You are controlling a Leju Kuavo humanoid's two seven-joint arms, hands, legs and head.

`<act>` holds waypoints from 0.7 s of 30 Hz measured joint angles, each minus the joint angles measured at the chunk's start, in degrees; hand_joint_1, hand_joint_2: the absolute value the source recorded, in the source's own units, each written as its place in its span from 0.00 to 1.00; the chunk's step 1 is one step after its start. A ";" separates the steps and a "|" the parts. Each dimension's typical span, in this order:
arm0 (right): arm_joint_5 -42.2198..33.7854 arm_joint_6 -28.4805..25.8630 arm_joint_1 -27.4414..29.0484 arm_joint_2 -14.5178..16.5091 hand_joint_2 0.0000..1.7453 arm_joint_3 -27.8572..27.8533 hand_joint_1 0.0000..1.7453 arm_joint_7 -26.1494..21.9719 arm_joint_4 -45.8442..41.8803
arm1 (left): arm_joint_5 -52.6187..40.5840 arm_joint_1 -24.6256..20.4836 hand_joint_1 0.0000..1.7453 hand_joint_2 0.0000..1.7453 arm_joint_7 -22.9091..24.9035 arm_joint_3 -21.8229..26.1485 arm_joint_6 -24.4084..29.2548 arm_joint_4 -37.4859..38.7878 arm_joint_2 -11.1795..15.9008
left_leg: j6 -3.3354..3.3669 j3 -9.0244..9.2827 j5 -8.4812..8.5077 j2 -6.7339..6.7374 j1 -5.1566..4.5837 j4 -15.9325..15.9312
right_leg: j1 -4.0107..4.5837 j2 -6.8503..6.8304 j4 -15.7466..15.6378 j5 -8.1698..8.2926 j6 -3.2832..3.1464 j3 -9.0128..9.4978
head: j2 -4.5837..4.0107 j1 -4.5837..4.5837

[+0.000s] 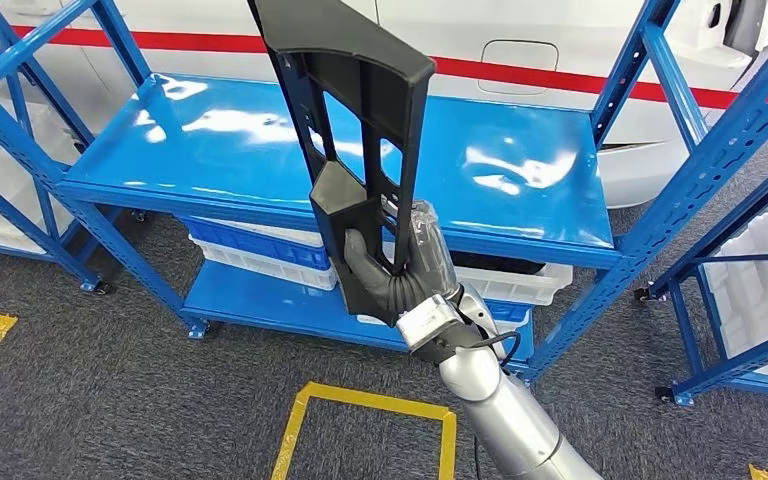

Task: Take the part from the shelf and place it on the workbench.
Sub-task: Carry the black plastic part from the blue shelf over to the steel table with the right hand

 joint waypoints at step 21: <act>0.27 -0.60 2.84 -0.64 1.00 -0.04 1.00 -0.39 -0.23 | -0.26 1.27 0.00 1.00 0.04 0.07 -0.01 0.04 -0.15 | 3.24 7.33 8.79 0.24 -1.15 -16.08 | 0.75 0.00 1.19 -2.69 3.06 3.19 | 0.00 0.16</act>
